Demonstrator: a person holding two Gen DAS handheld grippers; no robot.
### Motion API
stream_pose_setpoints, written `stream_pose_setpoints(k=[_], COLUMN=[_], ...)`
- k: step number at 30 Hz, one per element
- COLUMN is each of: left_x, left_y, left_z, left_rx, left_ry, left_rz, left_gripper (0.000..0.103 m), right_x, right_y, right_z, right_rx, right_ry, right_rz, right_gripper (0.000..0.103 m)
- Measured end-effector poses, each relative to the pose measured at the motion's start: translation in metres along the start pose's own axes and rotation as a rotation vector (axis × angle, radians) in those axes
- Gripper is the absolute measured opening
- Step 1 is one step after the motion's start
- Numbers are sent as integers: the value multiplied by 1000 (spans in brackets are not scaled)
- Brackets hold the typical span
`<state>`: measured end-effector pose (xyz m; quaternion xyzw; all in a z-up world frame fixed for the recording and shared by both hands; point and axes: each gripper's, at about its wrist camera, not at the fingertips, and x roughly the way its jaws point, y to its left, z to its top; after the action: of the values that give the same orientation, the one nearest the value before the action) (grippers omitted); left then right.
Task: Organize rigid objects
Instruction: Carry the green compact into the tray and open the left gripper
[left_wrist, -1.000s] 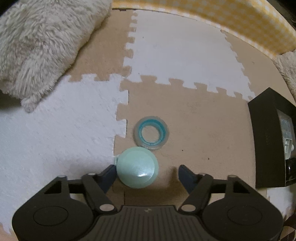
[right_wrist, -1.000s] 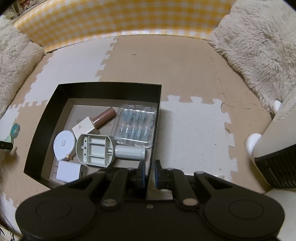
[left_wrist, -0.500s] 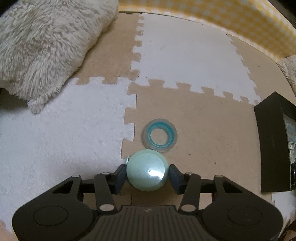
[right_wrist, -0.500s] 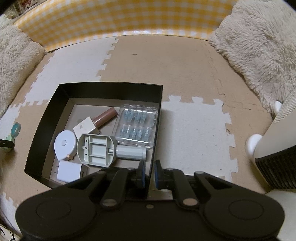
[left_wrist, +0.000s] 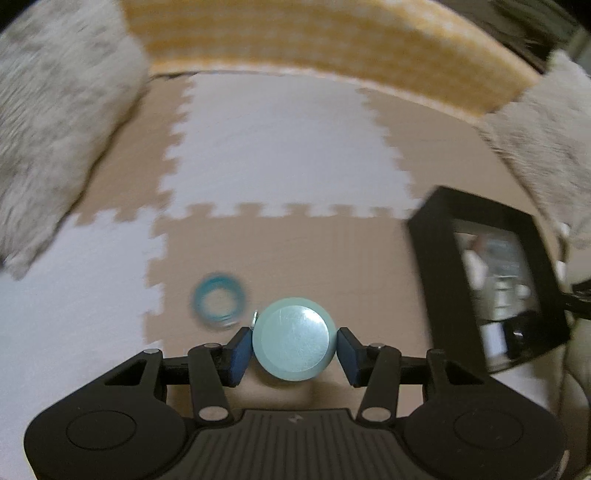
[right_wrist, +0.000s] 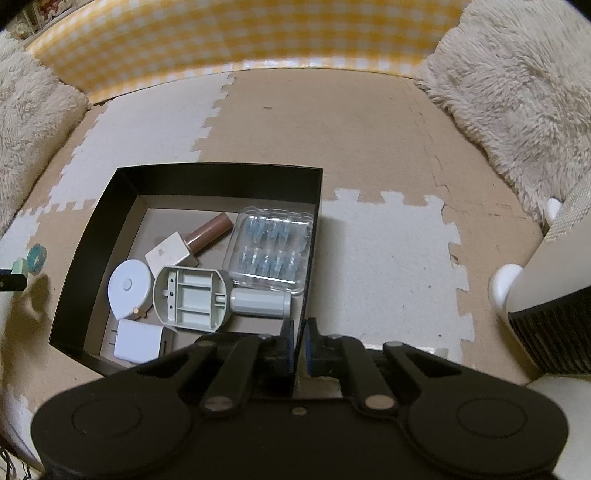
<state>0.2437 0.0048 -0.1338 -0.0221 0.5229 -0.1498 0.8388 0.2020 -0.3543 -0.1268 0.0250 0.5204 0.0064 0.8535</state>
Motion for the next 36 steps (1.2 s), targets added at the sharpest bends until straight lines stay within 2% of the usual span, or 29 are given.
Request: stream_pose_setpoints(k=[6,10,19,23,32,36], left_x=[-10,-9,10,19,45,50], left_y=[-46,-79,-132,-149,-154,-156], left_z=[11,16,31,39,46,43], left_rx=[47,106,219,271,339,366], left_ry=[-80,-111,-187,-229,-258,-251], left_rz=[-105,-145,-149,-127,-75,-78], left_gripper=[51,51,51,51,51,56], right_x=[0,0,1,1,1,1], right_y=[0,0,2,2,2,2], right_z=[0,0,0,0,1,0], right_rx=[-4,-2,-9,-8,-11,-11], right_ry=[0,0,1,2,3,3], right_rz=[-3,-2,-7,-6,-8,-8], right_gripper=[6,6,6,6,6,6])
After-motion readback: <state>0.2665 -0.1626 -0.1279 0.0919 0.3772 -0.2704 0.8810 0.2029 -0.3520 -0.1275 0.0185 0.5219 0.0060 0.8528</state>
